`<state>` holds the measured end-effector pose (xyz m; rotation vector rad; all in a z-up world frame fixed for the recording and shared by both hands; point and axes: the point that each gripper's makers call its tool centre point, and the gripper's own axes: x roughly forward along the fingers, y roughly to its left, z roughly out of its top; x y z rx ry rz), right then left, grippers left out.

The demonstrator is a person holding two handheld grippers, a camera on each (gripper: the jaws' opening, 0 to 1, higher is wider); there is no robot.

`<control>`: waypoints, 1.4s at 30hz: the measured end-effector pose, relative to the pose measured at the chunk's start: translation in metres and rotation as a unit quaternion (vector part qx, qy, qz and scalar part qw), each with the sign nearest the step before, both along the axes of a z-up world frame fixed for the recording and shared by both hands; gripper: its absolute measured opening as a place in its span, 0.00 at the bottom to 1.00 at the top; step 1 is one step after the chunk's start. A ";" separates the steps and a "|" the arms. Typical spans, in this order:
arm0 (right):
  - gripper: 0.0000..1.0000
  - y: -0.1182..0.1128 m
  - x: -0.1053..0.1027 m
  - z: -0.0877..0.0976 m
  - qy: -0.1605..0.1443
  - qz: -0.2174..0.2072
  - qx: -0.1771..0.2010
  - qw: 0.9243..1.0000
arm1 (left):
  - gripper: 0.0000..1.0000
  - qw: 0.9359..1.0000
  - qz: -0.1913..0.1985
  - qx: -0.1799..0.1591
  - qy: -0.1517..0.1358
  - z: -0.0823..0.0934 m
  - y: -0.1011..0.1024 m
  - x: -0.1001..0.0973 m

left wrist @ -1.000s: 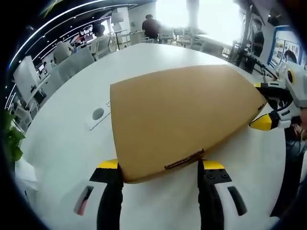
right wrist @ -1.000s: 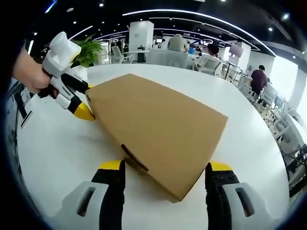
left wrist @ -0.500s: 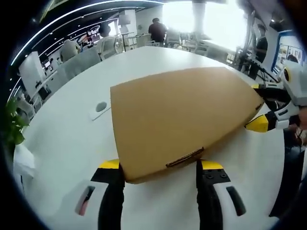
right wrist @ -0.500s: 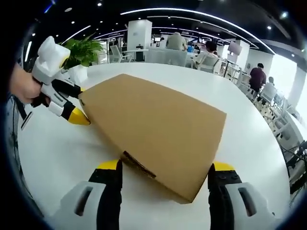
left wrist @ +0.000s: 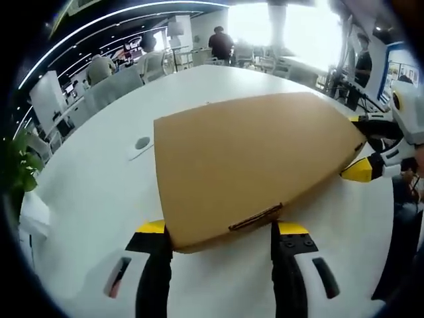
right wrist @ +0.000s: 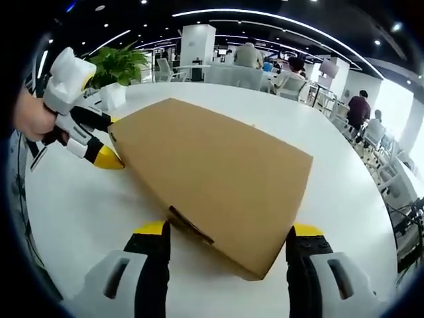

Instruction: Operate the shoe box by opening the lid, removing the specified soft item, and placing it in the target area until the item is outside and the box remains undamaged.

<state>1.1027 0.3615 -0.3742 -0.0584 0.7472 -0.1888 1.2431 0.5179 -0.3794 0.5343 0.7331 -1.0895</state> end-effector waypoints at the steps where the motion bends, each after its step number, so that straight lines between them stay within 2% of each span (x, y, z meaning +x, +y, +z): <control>1: 0.72 0.002 -0.002 -0.001 0.000 -0.001 -0.003 1.000 | 0.60 1.000 0.000 0.002 0.001 -0.001 0.001 0.000; 3: 0.71 0.004 -0.007 -0.002 0.005 0.003 -0.023 1.000 | 0.60 1.000 0.002 0.006 0.004 -0.002 0.005 -0.005; 4: 0.71 0.007 -0.010 -0.001 0.003 0.001 -0.020 1.000 | 0.60 1.000 0.003 0.006 -0.001 -0.003 0.008 -0.008; 7: 0.71 0.008 -0.012 0.001 0.006 0.006 -0.017 1.000 | 0.59 0.999 0.003 0.025 -0.033 -0.004 0.014 -0.007; 8: 0.71 0.009 -0.014 0.002 0.007 0.007 -0.017 1.000 | 0.59 1.000 0.010 0.019 -0.022 -0.003 0.012 -0.011; 16: 0.71 0.010 -0.017 0.001 0.010 0.012 -0.015 1.000 | 0.58 1.000 0.020 0.013 -0.013 -0.003 0.017 -0.016; 21: 0.71 0.012 -0.019 0.001 0.012 0.022 -0.015 1.000 | 0.57 1.000 0.027 0.000 -0.003 -0.002 0.022 -0.027; 30: 0.71 0.014 -0.020 0.000 0.015 0.038 -0.014 0.999 | 0.57 0.999 0.037 -0.013 -0.002 0.000 0.024 -0.034; 37: 0.71 0.019 -0.024 0.002 0.010 0.051 -0.015 0.999 | 0.56 0.999 0.047 -0.015 0.004 -0.003 0.034 -0.037; 39: 0.71 0.018 -0.023 -0.001 0.026 0.055 -0.030 0.998 | 0.56 0.999 0.050 -0.016 0.004 -0.003 0.035 -0.037; 40: 0.71 0.020 -0.023 0.000 0.041 0.052 -0.017 0.998 | 0.56 0.999 0.051 -0.018 0.003 -0.003 0.036 -0.037; 42: 0.71 0.019 -0.022 0.001 0.022 0.067 -0.021 0.997 | 0.56 0.998 0.055 -0.018 0.005 -0.002 0.039 -0.045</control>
